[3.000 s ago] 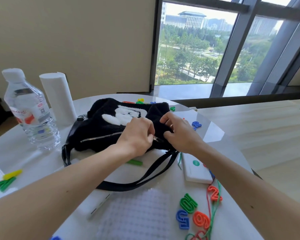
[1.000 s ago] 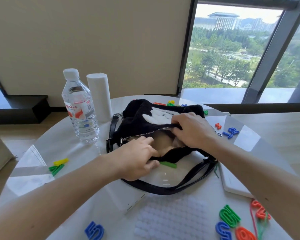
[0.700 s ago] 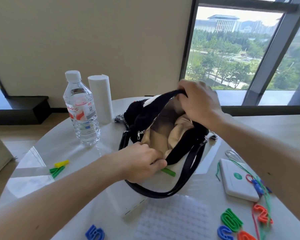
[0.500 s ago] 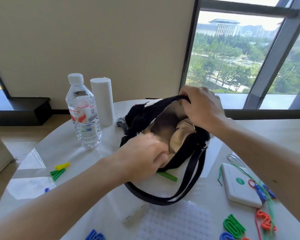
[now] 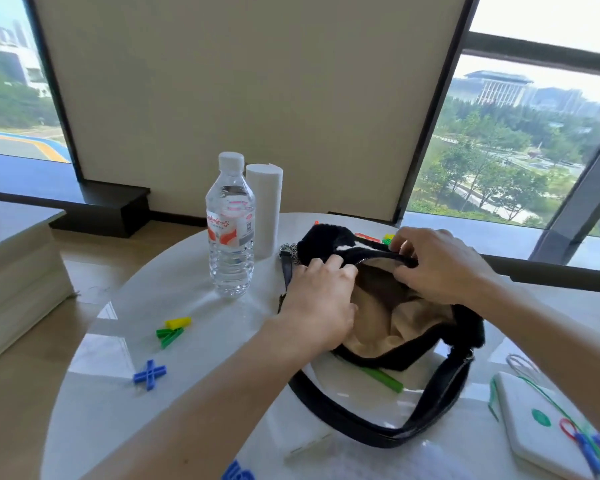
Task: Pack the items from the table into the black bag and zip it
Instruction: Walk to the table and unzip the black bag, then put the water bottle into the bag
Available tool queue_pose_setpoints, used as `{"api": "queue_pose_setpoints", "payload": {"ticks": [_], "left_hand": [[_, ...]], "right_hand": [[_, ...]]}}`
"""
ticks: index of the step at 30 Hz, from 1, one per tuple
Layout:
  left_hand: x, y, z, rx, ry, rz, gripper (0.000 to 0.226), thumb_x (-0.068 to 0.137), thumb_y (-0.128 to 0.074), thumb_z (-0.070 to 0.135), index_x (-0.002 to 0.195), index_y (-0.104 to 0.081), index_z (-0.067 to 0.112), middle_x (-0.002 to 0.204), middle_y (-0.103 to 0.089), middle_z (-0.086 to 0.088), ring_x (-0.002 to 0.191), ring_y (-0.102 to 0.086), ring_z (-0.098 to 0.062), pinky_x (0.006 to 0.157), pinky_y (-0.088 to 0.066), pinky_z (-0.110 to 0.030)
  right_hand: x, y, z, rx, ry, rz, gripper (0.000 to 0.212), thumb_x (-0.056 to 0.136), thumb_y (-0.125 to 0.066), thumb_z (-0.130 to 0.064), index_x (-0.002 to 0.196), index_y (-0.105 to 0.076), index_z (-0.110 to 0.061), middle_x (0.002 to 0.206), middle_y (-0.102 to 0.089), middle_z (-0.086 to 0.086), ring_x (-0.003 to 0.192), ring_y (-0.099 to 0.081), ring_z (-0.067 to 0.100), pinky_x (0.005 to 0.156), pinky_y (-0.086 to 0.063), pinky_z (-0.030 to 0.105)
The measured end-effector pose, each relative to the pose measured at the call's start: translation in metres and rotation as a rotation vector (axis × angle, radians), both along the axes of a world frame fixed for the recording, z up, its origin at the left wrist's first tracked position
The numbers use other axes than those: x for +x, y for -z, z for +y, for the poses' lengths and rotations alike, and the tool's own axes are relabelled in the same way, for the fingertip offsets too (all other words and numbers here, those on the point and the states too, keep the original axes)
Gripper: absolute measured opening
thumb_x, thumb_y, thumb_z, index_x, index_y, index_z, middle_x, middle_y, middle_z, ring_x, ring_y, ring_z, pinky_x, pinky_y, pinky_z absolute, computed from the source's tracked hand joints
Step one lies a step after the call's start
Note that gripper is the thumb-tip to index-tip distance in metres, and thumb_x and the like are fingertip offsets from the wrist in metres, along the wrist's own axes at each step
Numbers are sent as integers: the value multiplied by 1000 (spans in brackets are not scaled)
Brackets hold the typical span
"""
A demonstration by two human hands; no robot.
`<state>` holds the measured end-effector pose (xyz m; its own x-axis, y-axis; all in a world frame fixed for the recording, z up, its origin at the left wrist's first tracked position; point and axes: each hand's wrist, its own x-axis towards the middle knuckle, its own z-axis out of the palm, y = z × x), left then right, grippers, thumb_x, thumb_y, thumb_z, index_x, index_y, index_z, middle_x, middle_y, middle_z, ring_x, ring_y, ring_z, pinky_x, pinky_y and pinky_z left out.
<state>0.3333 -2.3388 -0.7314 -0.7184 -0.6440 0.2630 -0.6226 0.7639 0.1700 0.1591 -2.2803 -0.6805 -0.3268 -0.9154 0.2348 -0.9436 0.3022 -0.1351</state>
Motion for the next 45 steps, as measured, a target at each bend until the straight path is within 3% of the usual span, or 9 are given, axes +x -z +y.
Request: {"api": "queue_pose_setpoints", "payload": {"ticks": [7,12,16,20,24,29,34,39,45], "left_hand": [[0,0,-10,-6,32,102,24,93,-56,27,116,-58,19,120,-57,-4,114,-50,-29,97,-39,-43],[-1,1,-15,-25,-4,-2,27,97,-47,23,119,-61,15,125,-60,-8,120,-47,-29,103,-36,-43],[4,5,-12,-8,-11,-59,36,98,-45,23,129,-57,11,138,-54,-10,131,-42,-29,112,-29,-42],[12,4,-13,84,20,-90,23,101,-40,16,121,-50,13,138,-50,-15,130,-40,-30,105,-28,-36],[17,7,-18,-12,61,-229,42,104,-33,20,144,-39,10,154,-36,-13,144,-27,-28,117,-19,-39],[13,4,-24,14,105,116,35,95,-51,17,127,-60,25,132,-53,0,122,-47,-27,102,-38,-44],[18,7,-37,139,224,204,33,95,-56,21,125,-68,30,137,-46,4,122,-48,-19,102,-44,-38],[18,5,-41,86,158,168,30,97,-54,25,123,-67,32,134,-46,1,117,-54,-25,94,-49,-44],[11,6,-41,77,132,321,22,91,-59,22,111,-67,23,109,-56,4,103,-61,-24,82,-53,-43]], "right_hand": [[75,-24,-60,-191,-211,-301,52,73,-82,-44,117,-61,-25,101,-65,-10,95,-64,11,82,-51,31],[135,-22,-111,-28,-271,-453,94,60,-89,-57,138,-48,-25,120,-62,-6,110,-61,14,98,-50,36],[150,-7,-136,-57,-244,-547,83,56,-90,-51,124,-50,-26,115,-67,-4,107,-63,15,88,-52,33],[157,1,-151,-105,-201,-544,71,58,-91,-45,118,-59,-24,112,-68,-3,106,-63,18,90,-54,33],[165,-3,-150,-183,-215,-597,59,55,-95,-33,106,-67,-21,102,-71,-4,97,-67,16,83,-57,32],[140,-60,-118,-384,-269,-631,56,54,-96,-36,101,-70,-22,99,-75,-5,94,-71,14,86,-58,37],[98,-110,-52,-618,-339,-596,75,46,-94,-43,110,-59,-24,110,-73,-1,99,-73,19,87,-60,47],[62,-94,13,-743,-324,-459,69,67,-93,-26,123,-54,-19,105,-73,-14,94,-73,1,83,-58,20],[45,-35,66,-770,-325,-442,70,60,-87,-39,122,-53,-35,107,-66,-37,98,-69,-7,76,-57,13]]}}
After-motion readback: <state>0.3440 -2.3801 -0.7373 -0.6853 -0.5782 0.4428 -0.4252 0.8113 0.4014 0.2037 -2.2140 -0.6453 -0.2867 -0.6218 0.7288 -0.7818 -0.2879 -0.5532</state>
